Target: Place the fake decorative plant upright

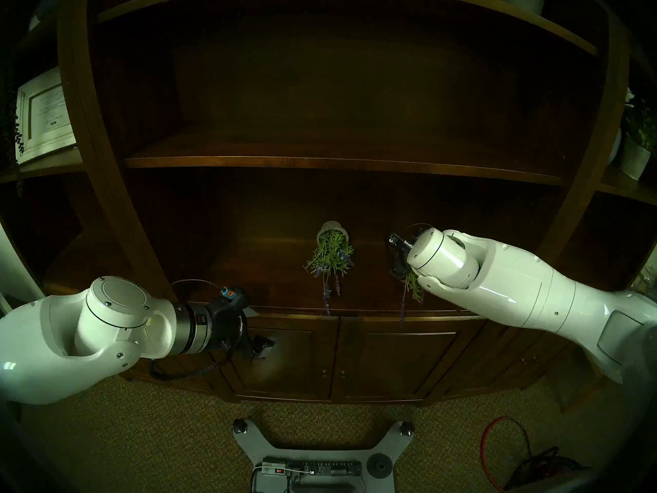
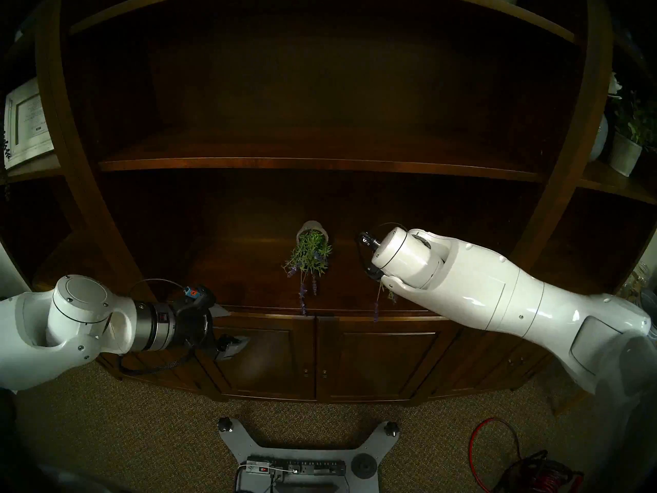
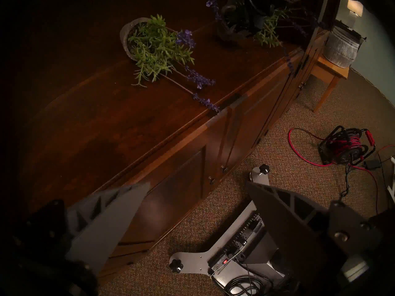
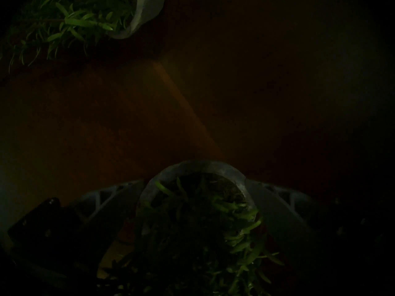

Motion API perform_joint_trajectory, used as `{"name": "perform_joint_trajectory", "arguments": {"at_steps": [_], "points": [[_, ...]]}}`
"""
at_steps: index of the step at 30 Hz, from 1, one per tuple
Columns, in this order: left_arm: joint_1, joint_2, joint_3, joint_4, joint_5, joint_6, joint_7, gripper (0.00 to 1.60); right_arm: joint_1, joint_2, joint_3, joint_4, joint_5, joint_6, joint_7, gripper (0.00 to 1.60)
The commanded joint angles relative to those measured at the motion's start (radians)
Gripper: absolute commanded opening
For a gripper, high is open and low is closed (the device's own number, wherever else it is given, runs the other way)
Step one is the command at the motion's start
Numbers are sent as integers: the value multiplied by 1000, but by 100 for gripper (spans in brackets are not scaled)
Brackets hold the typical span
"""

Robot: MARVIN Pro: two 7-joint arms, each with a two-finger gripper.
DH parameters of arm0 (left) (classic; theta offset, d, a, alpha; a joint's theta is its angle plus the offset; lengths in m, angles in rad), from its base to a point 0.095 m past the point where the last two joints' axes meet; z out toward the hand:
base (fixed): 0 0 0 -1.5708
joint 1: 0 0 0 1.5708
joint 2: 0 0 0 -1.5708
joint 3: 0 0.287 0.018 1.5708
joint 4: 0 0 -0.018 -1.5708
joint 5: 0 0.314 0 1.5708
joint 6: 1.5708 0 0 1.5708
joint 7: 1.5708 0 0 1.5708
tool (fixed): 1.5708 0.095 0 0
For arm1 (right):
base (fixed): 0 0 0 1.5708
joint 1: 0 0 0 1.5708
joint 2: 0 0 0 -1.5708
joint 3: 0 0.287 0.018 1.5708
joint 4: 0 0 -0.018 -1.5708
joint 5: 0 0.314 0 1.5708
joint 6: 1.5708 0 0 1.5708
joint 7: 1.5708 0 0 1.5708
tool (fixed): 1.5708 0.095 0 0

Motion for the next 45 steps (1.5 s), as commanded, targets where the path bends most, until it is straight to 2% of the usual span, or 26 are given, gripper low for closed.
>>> {"name": "perform_joint_trajectory", "arguments": {"at_steps": [1,9,22,29,34,40,45], "points": [[-14,0,-15,-6,0,-5,1,160,81,12,0,16,-59,-13,11,160],[-14,0,-15,-6,0,-5,1,160,92,24,-9,13,-68,-20,51,160],[-14,0,-15,-6,0,-5,1,160,37,153,32,-171,-23,-28,27,160],[-14,1,-15,-6,0,-5,1,160,0,215,71,-256,63,-30,11,160],[-14,1,-16,-6,0,-5,1,160,-22,223,73,-259,94,-46,-11,160],[-14,1,-16,-6,0,-5,1,160,-31,241,79,-276,142,-70,12,160],[-14,1,-16,-7,0,-5,1,160,-43,245,63,-283,150,-70,4,160]]}}
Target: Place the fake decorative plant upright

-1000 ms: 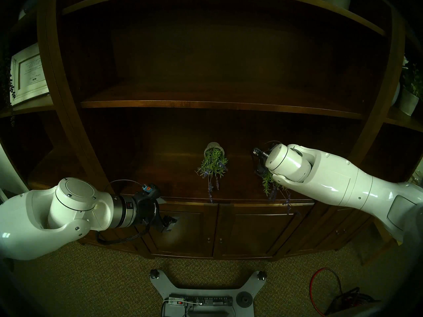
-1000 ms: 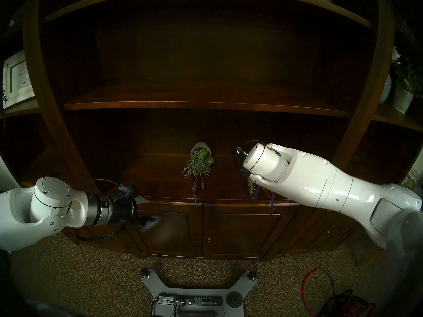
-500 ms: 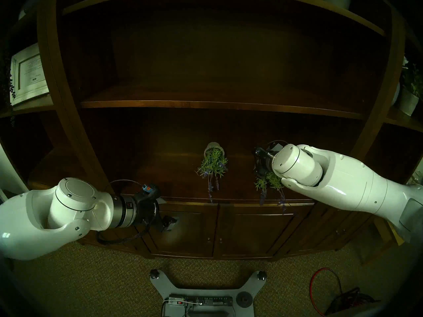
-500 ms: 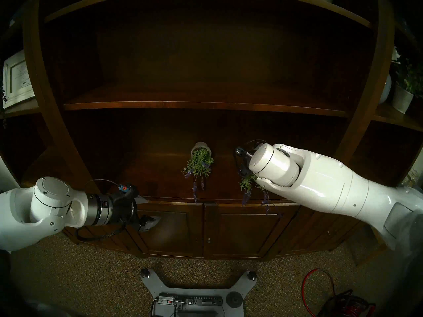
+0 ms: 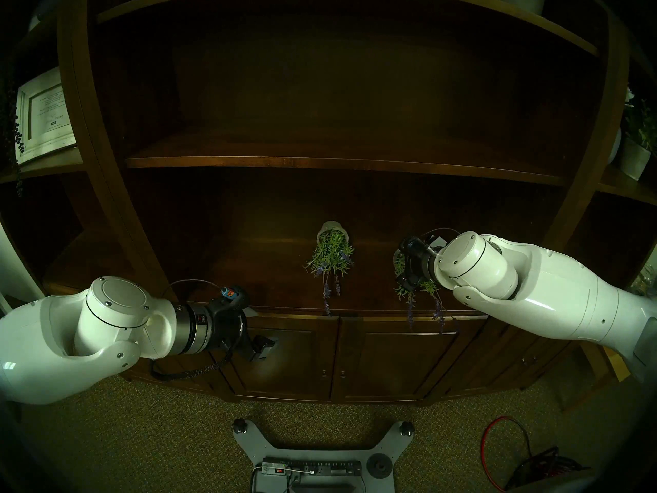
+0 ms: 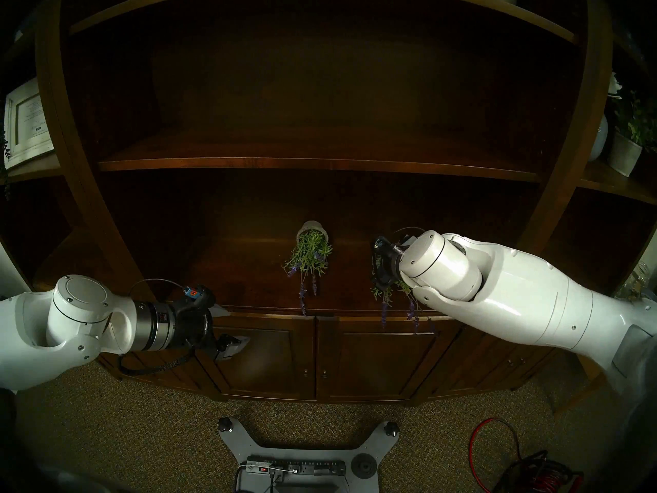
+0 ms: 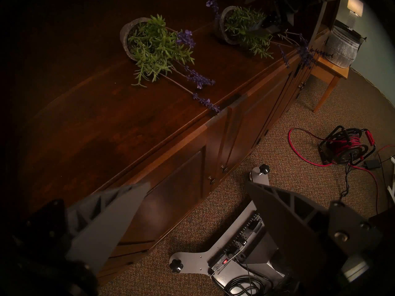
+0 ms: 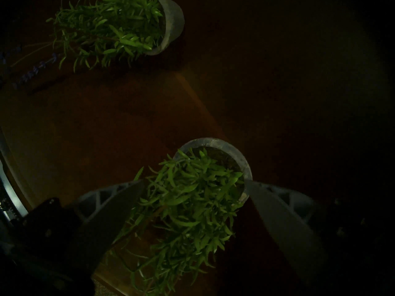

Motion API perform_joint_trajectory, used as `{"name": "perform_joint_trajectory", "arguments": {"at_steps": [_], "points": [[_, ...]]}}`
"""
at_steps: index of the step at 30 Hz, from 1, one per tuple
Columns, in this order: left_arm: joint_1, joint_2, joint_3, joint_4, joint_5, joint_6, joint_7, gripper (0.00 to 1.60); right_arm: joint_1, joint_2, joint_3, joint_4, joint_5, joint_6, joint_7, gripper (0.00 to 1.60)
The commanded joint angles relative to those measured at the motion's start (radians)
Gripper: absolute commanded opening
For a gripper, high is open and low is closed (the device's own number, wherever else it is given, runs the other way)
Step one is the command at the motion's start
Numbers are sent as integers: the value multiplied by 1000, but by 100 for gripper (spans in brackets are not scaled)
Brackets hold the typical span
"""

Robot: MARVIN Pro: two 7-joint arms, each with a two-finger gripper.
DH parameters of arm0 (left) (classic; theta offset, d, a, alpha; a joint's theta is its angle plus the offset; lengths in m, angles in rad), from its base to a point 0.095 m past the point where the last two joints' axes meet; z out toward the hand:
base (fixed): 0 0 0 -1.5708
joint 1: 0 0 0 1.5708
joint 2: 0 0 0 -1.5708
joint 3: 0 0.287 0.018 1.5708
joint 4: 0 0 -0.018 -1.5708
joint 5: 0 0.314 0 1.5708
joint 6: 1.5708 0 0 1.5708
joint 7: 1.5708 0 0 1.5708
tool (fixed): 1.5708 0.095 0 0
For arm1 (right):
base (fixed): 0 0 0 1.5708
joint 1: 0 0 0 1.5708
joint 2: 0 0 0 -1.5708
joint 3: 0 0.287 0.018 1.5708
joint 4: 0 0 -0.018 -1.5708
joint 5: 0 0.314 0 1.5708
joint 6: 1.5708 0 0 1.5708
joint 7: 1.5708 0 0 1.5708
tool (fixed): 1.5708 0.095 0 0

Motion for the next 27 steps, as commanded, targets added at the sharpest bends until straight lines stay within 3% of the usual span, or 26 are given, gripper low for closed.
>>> {"name": "perform_joint_trajectory", "arguments": {"at_steps": [1,10,17,23,27], "points": [[-14,1,-16,-7,0,-5,1,160,5,23,10,-18,-11,-3,-24,160],[-14,1,-15,-6,0,-5,1,160,-15,7,-67,20,-137,40,-170,160],[-14,0,-15,-6,0,-5,1,160,-30,-25,-98,103,-239,55,-268,160],[-14,1,-16,-6,0,-5,1,160,-49,-47,-84,137,-221,47,-344,160],[-14,1,-16,-6,0,-5,1,160,-49,-38,-67,119,-190,39,-342,160]]}}
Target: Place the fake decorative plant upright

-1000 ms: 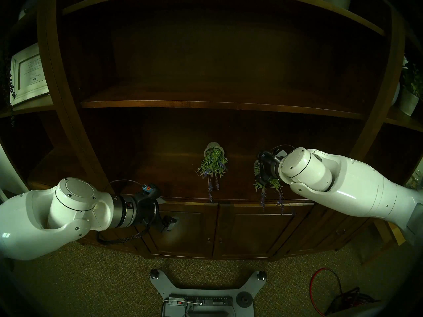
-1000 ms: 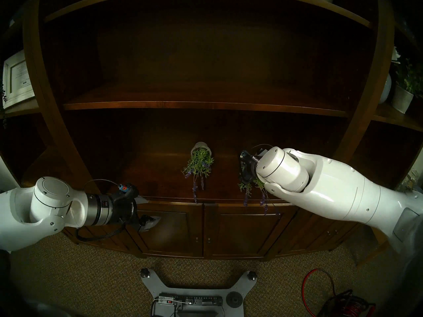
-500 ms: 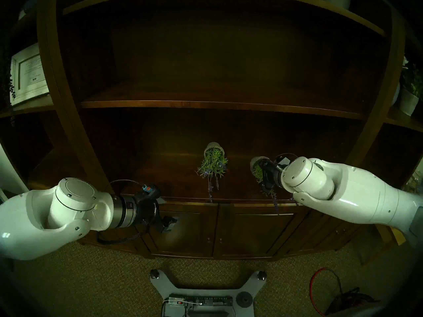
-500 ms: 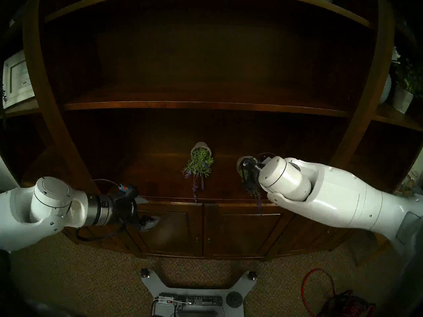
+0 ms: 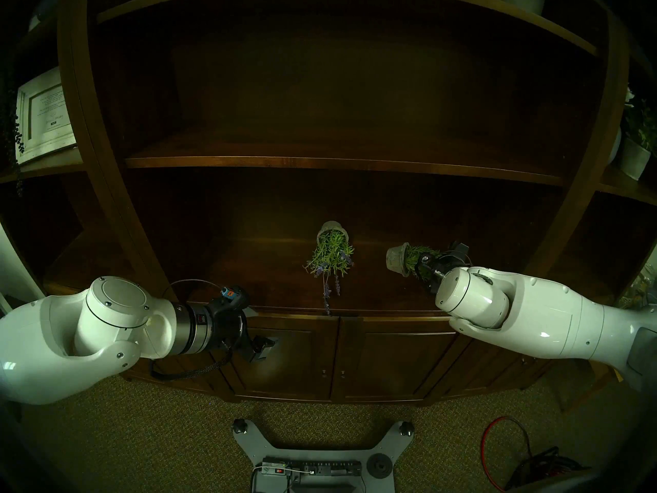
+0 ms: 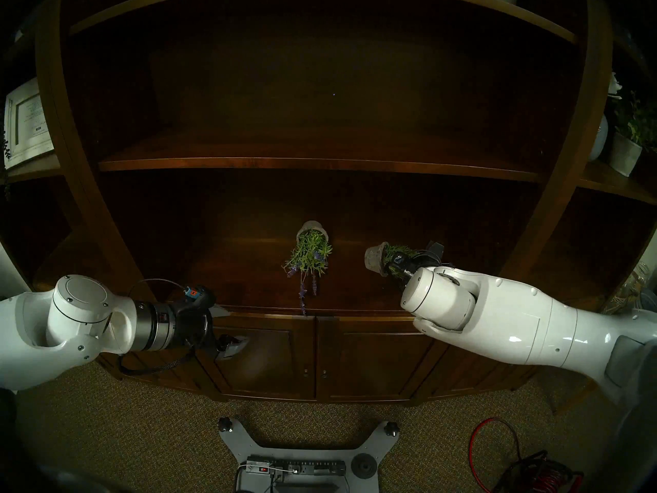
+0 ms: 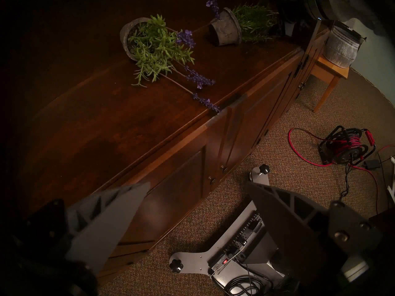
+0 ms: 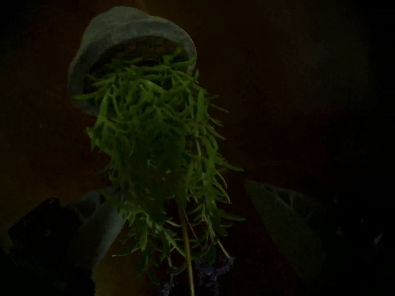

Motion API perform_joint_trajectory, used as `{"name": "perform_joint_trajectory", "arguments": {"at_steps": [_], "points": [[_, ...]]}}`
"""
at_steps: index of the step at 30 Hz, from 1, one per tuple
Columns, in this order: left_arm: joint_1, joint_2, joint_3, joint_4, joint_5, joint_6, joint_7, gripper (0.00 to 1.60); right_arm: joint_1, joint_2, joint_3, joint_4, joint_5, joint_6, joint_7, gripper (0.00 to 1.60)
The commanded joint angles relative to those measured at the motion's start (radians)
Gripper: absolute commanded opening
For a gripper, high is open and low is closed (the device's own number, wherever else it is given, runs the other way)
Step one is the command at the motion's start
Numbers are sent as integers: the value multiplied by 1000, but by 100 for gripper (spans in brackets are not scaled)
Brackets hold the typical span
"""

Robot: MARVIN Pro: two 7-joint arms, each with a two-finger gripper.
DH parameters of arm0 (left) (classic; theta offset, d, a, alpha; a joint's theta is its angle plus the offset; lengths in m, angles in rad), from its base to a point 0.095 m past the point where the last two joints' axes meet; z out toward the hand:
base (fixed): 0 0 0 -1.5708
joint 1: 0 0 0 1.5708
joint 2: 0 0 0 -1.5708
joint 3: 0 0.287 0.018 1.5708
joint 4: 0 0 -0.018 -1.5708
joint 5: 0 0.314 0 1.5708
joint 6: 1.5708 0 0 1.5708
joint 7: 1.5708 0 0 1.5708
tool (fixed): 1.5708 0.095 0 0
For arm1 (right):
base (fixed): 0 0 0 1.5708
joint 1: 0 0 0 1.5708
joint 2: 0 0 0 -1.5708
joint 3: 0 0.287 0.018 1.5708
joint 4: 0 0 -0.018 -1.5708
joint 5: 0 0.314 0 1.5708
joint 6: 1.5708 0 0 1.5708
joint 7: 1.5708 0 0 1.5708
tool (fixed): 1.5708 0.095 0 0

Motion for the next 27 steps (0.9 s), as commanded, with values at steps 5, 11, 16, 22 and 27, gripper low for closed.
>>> {"name": "perform_joint_trajectory", "arguments": {"at_steps": [5,11,16,22,27], "points": [[-14,0,-15,-6,0,-5,1,160,18,38,76,-89,54,-19,-26,160],[-14,0,-15,-6,0,-5,1,160,23,89,113,-171,146,-5,5,160],[-14,0,-15,-6,0,-5,1,160,27,131,147,-224,234,7,23,160],[-14,0,-15,-6,0,-5,1,160,32,159,172,-237,309,7,32,160],[-14,1,-15,-6,0,-5,1,160,36,179,188,-252,373,7,55,160]]}}
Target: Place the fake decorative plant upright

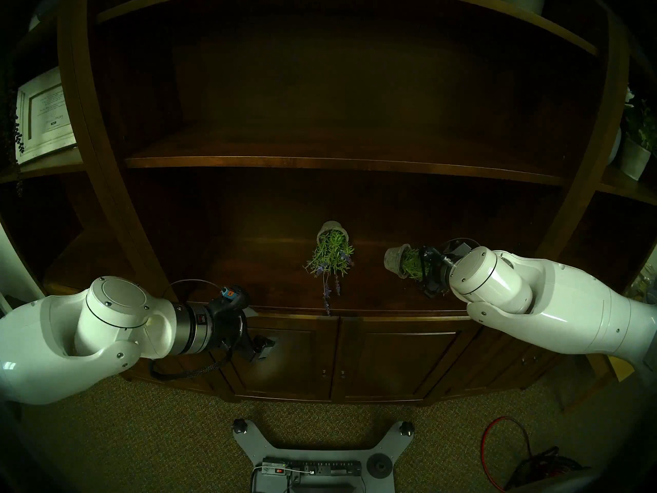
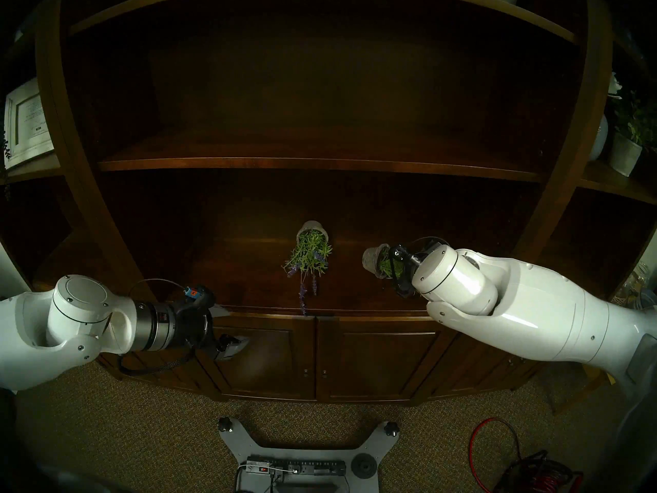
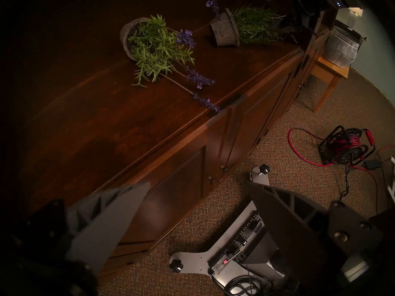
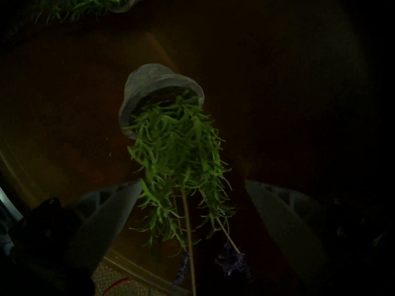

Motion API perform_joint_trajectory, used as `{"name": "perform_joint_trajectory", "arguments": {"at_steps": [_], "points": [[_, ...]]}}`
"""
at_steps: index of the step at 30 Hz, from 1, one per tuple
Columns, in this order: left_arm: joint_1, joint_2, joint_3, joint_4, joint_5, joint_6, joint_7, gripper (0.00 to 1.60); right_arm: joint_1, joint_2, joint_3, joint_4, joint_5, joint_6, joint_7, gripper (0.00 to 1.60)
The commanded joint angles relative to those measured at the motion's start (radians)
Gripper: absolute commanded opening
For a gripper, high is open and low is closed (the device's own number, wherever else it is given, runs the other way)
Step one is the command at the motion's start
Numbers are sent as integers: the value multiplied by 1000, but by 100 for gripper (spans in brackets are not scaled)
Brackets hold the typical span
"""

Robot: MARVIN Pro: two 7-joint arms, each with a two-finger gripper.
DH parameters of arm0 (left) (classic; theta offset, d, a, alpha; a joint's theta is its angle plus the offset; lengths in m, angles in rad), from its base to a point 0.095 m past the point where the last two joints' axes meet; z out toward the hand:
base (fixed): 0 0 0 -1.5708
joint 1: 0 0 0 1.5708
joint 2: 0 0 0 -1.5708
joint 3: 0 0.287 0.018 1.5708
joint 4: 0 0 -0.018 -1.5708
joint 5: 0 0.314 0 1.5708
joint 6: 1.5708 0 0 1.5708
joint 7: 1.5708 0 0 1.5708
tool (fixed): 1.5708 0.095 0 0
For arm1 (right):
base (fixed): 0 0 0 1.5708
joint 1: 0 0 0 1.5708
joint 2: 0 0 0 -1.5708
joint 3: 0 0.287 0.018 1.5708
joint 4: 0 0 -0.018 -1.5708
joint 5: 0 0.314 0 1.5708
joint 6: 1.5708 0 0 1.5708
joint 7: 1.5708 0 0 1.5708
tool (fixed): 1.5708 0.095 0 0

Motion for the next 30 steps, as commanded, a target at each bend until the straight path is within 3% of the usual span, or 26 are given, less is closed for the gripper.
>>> {"name": "perform_joint_trajectory", "arguments": {"at_steps": [1,8,22,30], "points": [[-14,1,-15,-6,0,-5,1,160,36,50,50,-31,42,-2,2,160],[-14,1,-15,-6,0,-5,1,160,38,79,69,-66,108,-7,34,160],[-15,0,-15,-6,0,-5,1,160,61,174,179,-204,343,-97,172,160],[-14,1,-15,-6,0,-5,1,160,44,168,207,-224,463,-153,123,160]]}}
